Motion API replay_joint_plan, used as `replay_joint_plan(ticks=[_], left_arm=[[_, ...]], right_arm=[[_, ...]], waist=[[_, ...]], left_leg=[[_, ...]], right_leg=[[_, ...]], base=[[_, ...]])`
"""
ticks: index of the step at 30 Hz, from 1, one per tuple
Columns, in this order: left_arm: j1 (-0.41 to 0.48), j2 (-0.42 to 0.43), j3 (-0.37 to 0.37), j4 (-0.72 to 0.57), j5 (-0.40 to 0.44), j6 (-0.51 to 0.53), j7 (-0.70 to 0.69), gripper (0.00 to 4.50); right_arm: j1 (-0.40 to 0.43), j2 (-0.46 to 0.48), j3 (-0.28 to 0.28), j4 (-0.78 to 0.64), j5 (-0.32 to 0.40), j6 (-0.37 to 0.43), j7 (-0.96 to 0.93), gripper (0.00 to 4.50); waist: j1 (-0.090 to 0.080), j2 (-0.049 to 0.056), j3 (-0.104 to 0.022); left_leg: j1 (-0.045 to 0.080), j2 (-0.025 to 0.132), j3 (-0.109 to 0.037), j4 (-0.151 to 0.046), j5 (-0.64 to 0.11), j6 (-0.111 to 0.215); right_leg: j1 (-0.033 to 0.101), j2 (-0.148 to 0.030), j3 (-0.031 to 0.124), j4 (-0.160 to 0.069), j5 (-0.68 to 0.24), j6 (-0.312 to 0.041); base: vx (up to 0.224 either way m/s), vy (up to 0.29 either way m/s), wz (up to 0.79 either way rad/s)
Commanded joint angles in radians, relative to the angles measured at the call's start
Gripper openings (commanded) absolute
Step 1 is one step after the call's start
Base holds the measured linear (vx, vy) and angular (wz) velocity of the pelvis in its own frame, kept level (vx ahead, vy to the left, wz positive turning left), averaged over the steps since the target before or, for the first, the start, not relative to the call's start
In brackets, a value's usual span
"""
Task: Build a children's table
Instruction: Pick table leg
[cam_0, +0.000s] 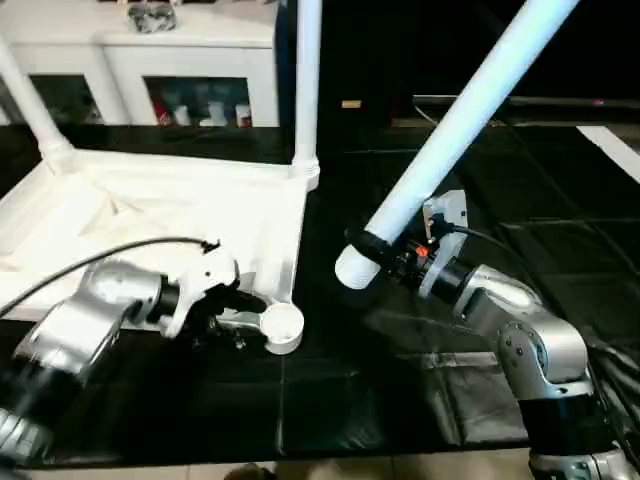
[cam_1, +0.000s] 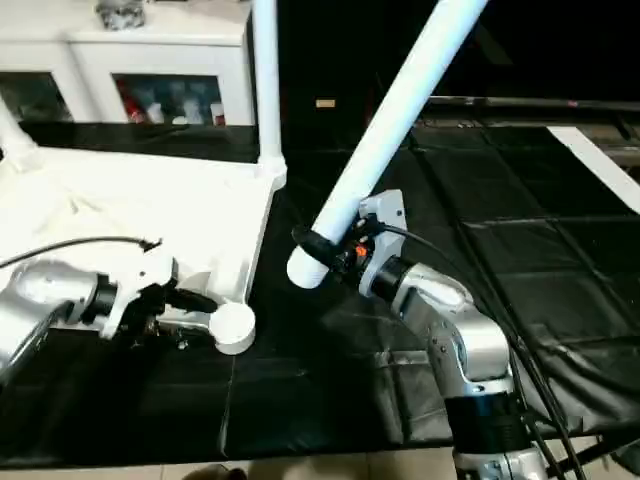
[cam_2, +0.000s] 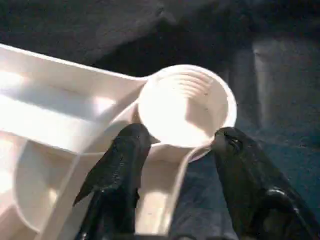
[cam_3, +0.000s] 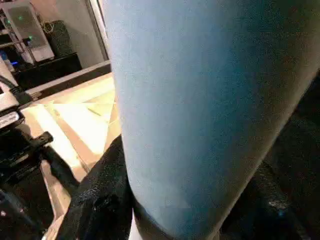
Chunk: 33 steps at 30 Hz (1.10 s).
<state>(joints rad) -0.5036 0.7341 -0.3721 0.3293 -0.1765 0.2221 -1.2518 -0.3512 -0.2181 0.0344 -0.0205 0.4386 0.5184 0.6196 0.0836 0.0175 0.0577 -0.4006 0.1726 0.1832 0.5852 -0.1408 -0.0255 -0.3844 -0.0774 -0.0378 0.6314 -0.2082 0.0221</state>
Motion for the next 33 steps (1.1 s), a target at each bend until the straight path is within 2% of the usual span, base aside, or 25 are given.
replay_joint_plan(ticks=[1,3,9,10,12,16,18,19,20,22,27,31,33], left_arm=[[-0.007,0.012,-0.026,0.07,0.065,-0.01,-0.001,2.17],[-0.009,0.013,-0.024,0.072,0.064,-0.011,-0.009,2.11],[-0.016,0.049,-0.022,0.075,0.075,-0.021,-0.069,1.54],[-0.014,0.053,-0.023,0.074,0.075,-0.02,-0.077,1.54],[-0.005,0.062,-0.026,0.07,0.077,-0.018,-0.091,1.28],[0.004,0.069,-0.012,0.06,0.075,-0.017,-0.09,1.13],[0.002,0.066,0.012,0.06,0.062,-0.013,-0.081,1.13],[0.001,0.067,0.027,0.056,0.043,0.001,-0.088,1.13],[0.0,0.068,0.036,0.053,0.033,0.011,-0.095,1.41],[0.008,0.084,0.052,0.028,0.01,0.046,-0.118,1.41],[0.032,0.117,0.06,-0.03,0.0,0.078,-0.14,1.78],[0.041,0.133,0.067,-0.069,-0.019,0.117,-0.164,1.78],[0.042,0.133,0.069,-0.071,-0.017,0.121,-0.164,1.78]], right_arm=[[0.011,-0.008,0.005,-0.028,-0.002,0.0,0.001,1.89],[0.014,-0.008,0.007,-0.032,-0.001,0.001,0.001,1.89],[0.024,-0.018,0.002,-0.041,0.0,0.006,0.006,1.89],[0.024,-0.018,0.003,-0.04,0.001,0.005,0.007,1.89],[0.024,-0.016,0.004,-0.034,0.002,0.002,0.009,1.89],[0.022,-0.015,0.009,-0.027,0.0,-0.004,0.011,1.89],[0.021,-0.016,0.009,-0.026,0.001,-0.006,0.013,1.89],[0.02,-0.017,0.009,-0.026,0.002,-0.006,0.014,1.89],[0.02,-0.018,0.01,-0.026,0.002,-0.006,0.015,1.89],[0.021,-0.022,0.011,-0.029,0.004,-0.005,0.018,1.89],[0.023,-0.028,0.014,-0.032,0.003,-0.003,0.024,1.89],[0.024,-0.029,0.015,-0.03,0.002,-0.003,0.026,1.89],[0.024,-0.029,0.015,-0.03,0.001,-0.003,0.027,1.89]], waist=[[-0.004,0.019,-0.065],[-0.006,0.022,-0.064],[-0.015,0.021,-0.062],[-0.021,0.017,-0.061],[-0.024,0.018,-0.06],[-0.028,0.016,-0.062],[-0.026,0.019,-0.063],[-0.025,0.017,-0.063],[-0.025,0.018,-0.064],[-0.025,0.018,-0.064],[-0.026,0.016,-0.06],[-0.017,0.017,-0.059],[-0.014,0.017,-0.059]], left_leg=[[0.049,0.05,-0.03,-0.084,-0.456,-0.129],[0.048,0.05,-0.032,-0.084,-0.475,-0.133],[0.048,0.05,-0.034,-0.084,-0.496,-0.127],[0.043,0.049,-0.036,-0.087,-0.49,-0.125],[0.043,0.049,-0.036,-0.086,-0.492,-0.122],[0.042,0.048,-0.035,-0.084,-0.464,-0.113],[0.048,0.048,-0.031,-0.081,-0.457,-0.11],[0.047,0.048,-0.029,-0.081,-0.446,-0.106],[0.048,0.047,-0.028,-0.081,-0.441,-0.105],[0.046,0.048,-0.028,-0.081,-0.43,-0.102],[0.049,0.047,-0.027,-0.081,-0.446,-0.098],[0.056,0.05,-0.027,-0.082,-0.461,-0.106],[0.055,0.05,-0.027,-0.082,-0.47,-0.11]], right_leg=[[0.004,-0.065,0.041,-0.088,-0.315,-0.18],[0.005,-0.067,0.04,-0.088,-0.327,-0.183],[0.004,-0.07,0.04,-0.092,-0.37,-0.188],[0.008,-0.068,0.039,-0.09,-0.367,-0.187],[0.007,-0.069,0.039,-0.09,-0.37,-0.191],[0.01,-0.069,0.04,-0.089,-0.35,-0.2],[0.006,-0.067,0.041,-0.089,-0.325,-0.211],[0.008,-0.066,0.041,-0.087,-0.308,-0.217],[0.008,-0.065,0.041,-0.086,-0.303,-0.22],[0.01,-0.064,0.04,-0.083,-0.285,-0.226],[0.005,-0.063,0.042,-0.087,-0.323,-0.217],[-0.001,-0.064,0.043,-0.089,-0.343,-0.213],[0.0,-0.063,0.043,-0.09,-0.352,-0.207]], base=[[0.0,0.0,0.0],[0.0,0.0,0.0],[0.0,0.0,0.0],[0.0,0.0,0.0],[0.0,0.0,0.0],[0.0,0.0,0.0],[0.0,0.0,0.0],[0.0,0.0,0.0],[0.0,0.0,0.0],[0.0,0.0,0.0],[0.0,0.0,0.0],[0.0,0.0,0.0],[0.0,0.0,0.0]])
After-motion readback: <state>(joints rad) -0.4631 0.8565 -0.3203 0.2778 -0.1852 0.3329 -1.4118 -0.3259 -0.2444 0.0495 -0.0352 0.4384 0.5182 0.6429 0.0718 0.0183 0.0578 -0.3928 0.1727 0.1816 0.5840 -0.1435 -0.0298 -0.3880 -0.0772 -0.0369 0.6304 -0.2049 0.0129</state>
